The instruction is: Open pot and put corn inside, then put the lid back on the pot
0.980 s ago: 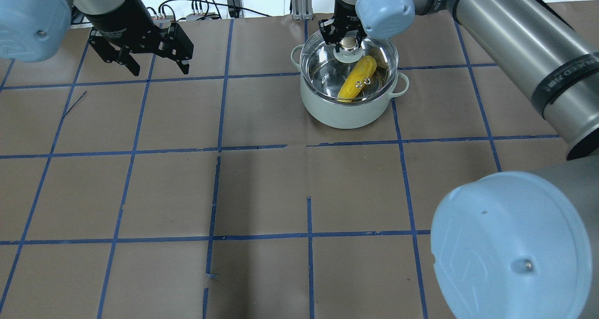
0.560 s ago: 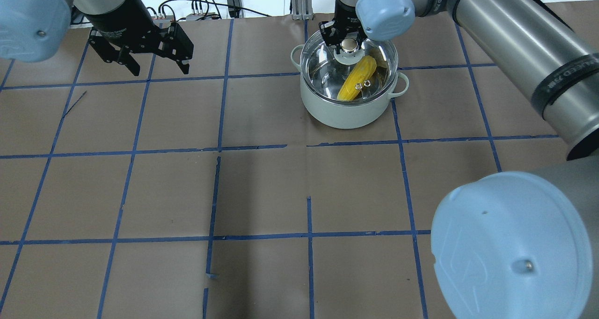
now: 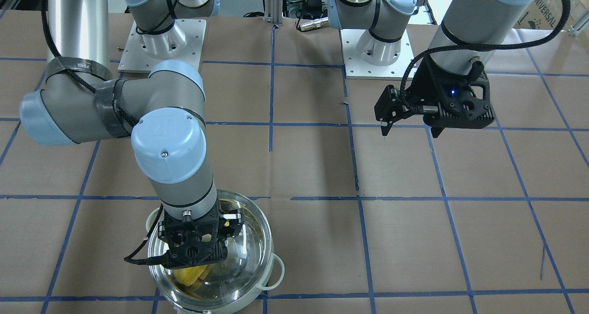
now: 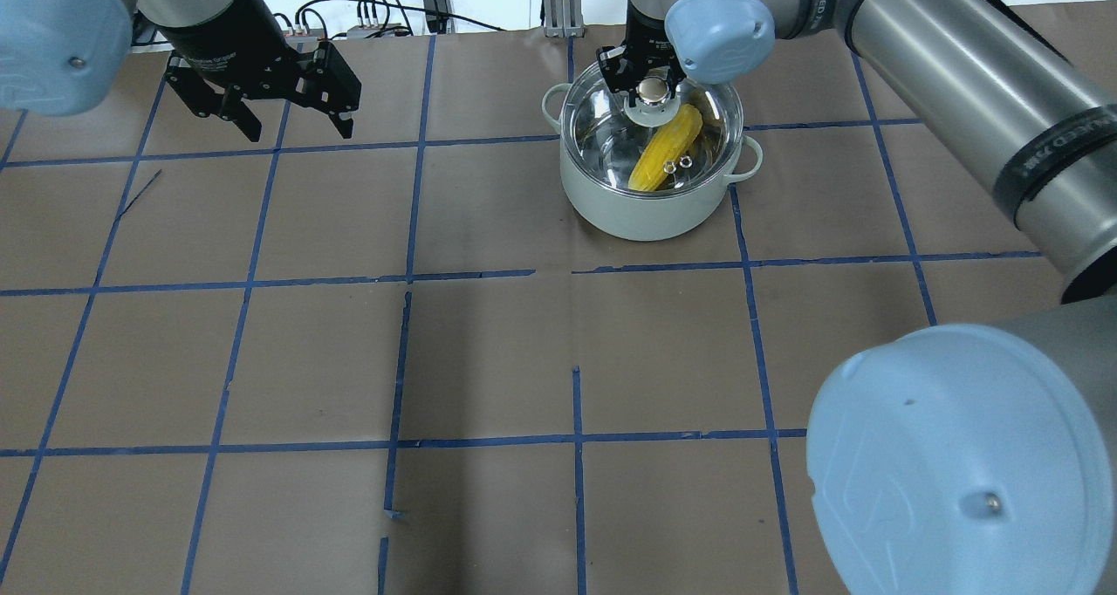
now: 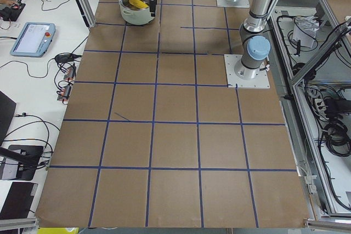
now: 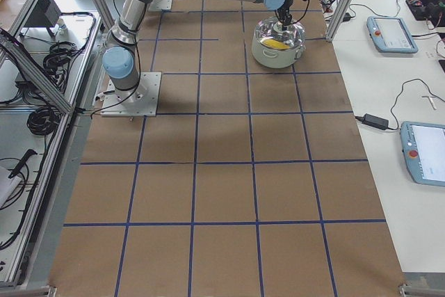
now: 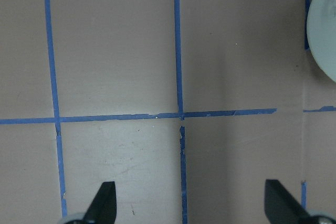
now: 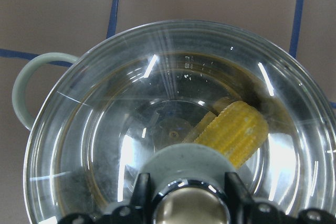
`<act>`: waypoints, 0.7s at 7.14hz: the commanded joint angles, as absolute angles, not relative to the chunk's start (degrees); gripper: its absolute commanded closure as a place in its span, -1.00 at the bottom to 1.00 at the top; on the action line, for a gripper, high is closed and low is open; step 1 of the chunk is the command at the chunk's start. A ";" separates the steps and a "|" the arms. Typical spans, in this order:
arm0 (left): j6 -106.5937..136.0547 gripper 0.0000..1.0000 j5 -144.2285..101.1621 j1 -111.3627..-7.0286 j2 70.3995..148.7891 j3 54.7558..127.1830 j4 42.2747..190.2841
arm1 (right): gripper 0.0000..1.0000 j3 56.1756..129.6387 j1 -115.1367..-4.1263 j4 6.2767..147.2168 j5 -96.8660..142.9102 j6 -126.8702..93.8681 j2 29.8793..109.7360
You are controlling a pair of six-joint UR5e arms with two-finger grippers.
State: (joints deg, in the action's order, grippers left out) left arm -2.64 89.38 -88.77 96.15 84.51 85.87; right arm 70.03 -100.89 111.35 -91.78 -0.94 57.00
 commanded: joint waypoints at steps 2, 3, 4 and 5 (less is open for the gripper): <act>-2.64 -1.00 89.38 -88.77 96.15 84.46 85.87 | -0.99 69.79 -100.73 111.18 -91.15 -0.79 56.95; -2.64 -1.00 89.38 -88.77 96.15 84.46 85.87 | -0.99 69.35 -100.37 111.01 -91.49 -0.62 56.95; -2.64 -1.00 89.38 -88.77 96.15 84.55 85.87 | -0.99 68.65 -100.20 111.09 -91.58 -0.62 56.95; -2.64 -1.00 89.38 -88.77 96.15 84.46 85.87 | -0.99 67.95 -99.41 111.18 -91.58 -0.27 57.04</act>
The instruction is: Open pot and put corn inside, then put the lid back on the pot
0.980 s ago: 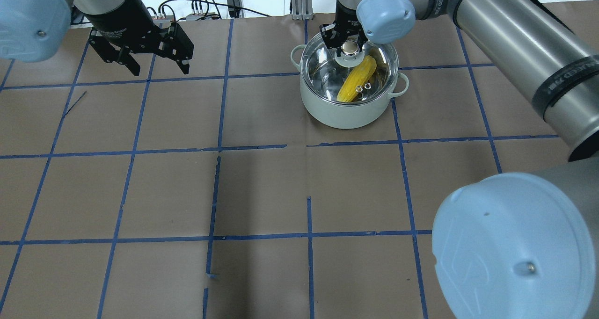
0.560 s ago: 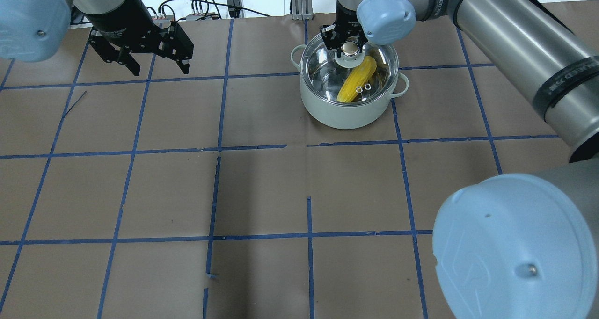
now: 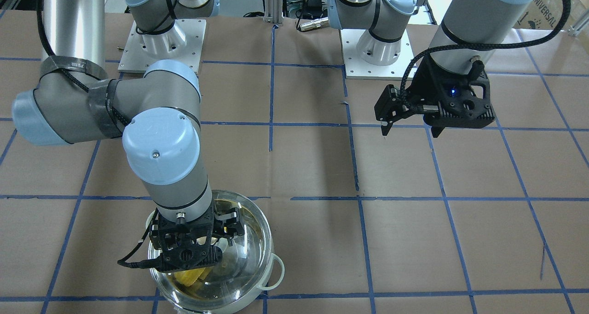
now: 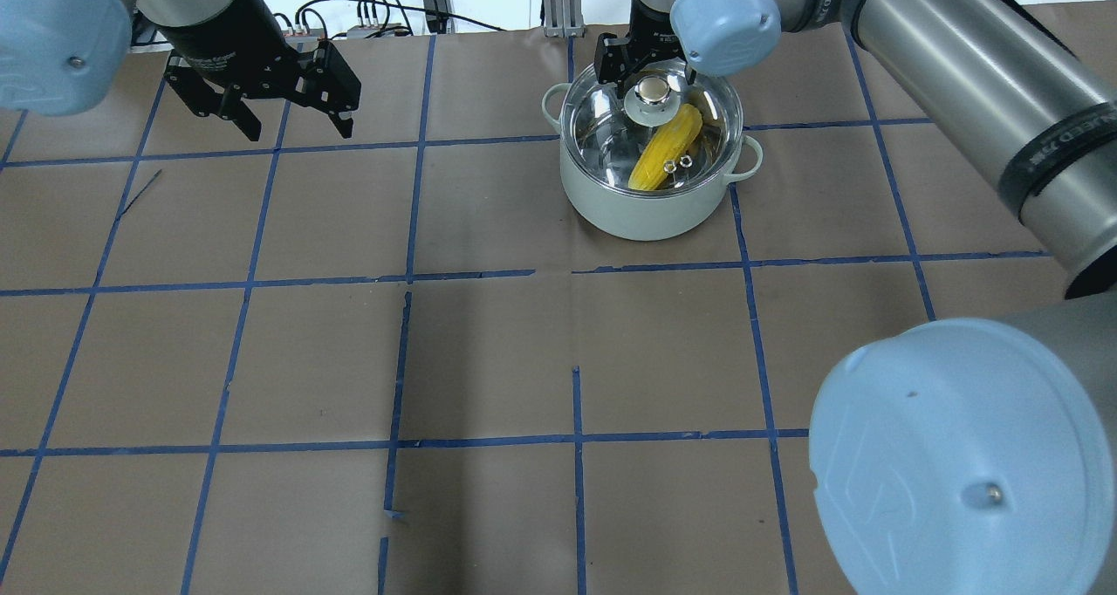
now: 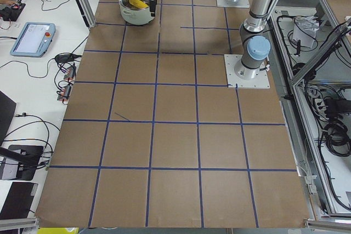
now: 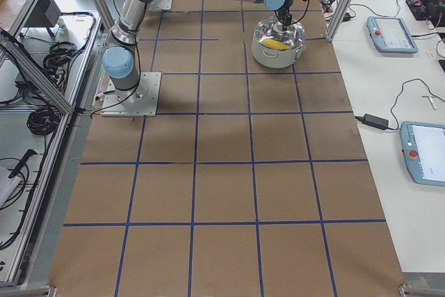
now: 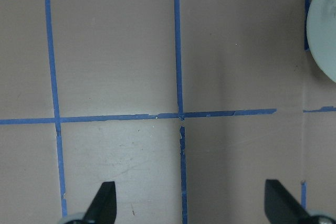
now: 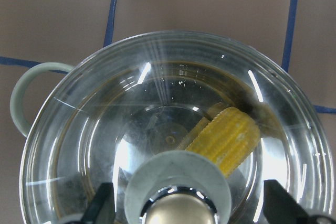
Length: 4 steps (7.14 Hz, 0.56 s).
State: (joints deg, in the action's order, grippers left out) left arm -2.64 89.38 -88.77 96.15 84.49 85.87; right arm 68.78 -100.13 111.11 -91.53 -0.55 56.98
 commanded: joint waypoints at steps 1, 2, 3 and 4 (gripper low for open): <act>-2.64 -1.00 89.38 -88.77 96.15 84.46 85.87 | -1.00 66.98 -98.88 111.09 -91.93 -0.44 57.56; -2.64 -1.00 89.38 -88.77 96.15 84.38 85.87 | -1.00 66.45 -98.44 110.92 -93.50 -0.61 59.13; -2.64 -1.00 89.38 -88.77 96.15 84.46 85.87 | -1.00 66.53 -98.18 110.83 -93.69 -0.88 60.28; -2.64 -1.00 89.38 -88.77 96.15 84.46 85.87 | -1.00 66.71 -97.74 110.83 -93.69 -0.88 60.81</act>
